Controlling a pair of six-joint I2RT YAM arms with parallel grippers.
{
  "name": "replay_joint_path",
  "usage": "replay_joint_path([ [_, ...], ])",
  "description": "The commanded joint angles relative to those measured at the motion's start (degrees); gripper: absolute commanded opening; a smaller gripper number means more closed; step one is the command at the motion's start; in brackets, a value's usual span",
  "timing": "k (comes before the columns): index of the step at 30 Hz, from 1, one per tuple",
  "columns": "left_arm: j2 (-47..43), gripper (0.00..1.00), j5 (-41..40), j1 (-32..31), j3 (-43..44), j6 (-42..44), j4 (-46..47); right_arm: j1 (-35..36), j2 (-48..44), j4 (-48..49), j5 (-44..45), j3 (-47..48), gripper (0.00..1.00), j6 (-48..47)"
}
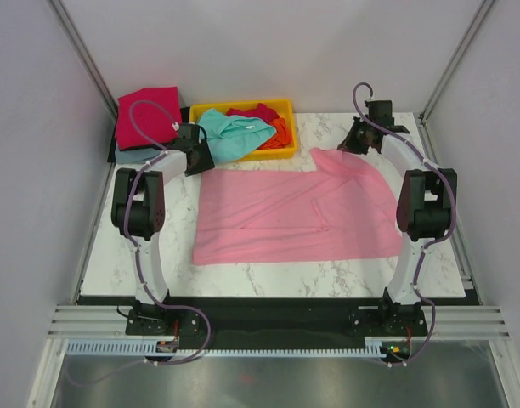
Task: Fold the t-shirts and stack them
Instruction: Fold the tshirt
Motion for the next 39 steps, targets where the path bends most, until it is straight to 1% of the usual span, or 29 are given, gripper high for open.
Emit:
replay_joint_path([
  [1,-3.1,0.63,0.9,0.4,0.8,2.2,0.1,-0.1,-2.2,2.8,-2.2,0.0,0.00,0.9],
  [5,-0.5,0.63,5.1,1.1,2.8,1.5,-0.6,-0.1,-2.4,2.9,-2.1,-0.2,0.00,1.0],
  [6,0.1,0.61,6.9,1.1,3.2,1.3,-0.6,-0.1,-2.4,2.8,-2.1,-0.3,0.00,0.9],
  [8,0.7,0.59,7.6,1.0,3.1,0.7,-0.8,-0.2,-2.4,2.9,-1.6,-0.4,0.00,0.7],
  [10,0.5,0.54,7.7,0.8,2.2,-0.2,-0.7,-0.2,-2.4,2.8,-1.6,-0.5,0.00,0.6],
  [11,0.5,0.49,7.6,0.8,1.9,-0.3,-0.6,-0.2,-2.2,2.9,-1.6,-0.6,0.00,0.6],
  [16,0.7,0.35,7.3,0.7,0.9,-0.3,-0.5,-0.4,-2.1,2.9,-1.8,-0.4,0.00,0.5],
  [17,0.9,0.29,7.2,0.7,0.9,-0.3,-0.4,-0.6,-2.1,2.8,-1.9,-0.5,0.00,0.5],
  [19,1.0,0.21,7.4,0.7,0.9,-0.3,-0.6,-0.7,-1.9,2.8,-2.2,-0.3,0.00,0.5],
  [20,0.4,0.12,7.3,0.7,0.8,-0.3,-0.6,-1.1,-2.1,2.8,-2.3,-0.2,0.00,0.5],
  [23,-1.1,0.02,7.3,0.7,0.4,-0.6,-0.6,-1.2,-2.7,2.7,-3.1,0.1,0.00,0.8],
  [32,-11.8,0.02,7.3,0.3,-2.8,-0.6,-1.1,-1.2,-7.7,2.4,-4.7,-0.4,0.00,0.8],
  [33,-12.6,0.02,6.9,0.3,-3.5,-0.3,-1.1,-2.8,-8.2,2.3,-4.6,-1.7,0.00,0.7],
  [39,-16.9,0.02,6.0,0.4,-7.8,1.8,-1.4,-5.1,-15.4,2.6,-1.0,-11.1,0.00,1.1],
])
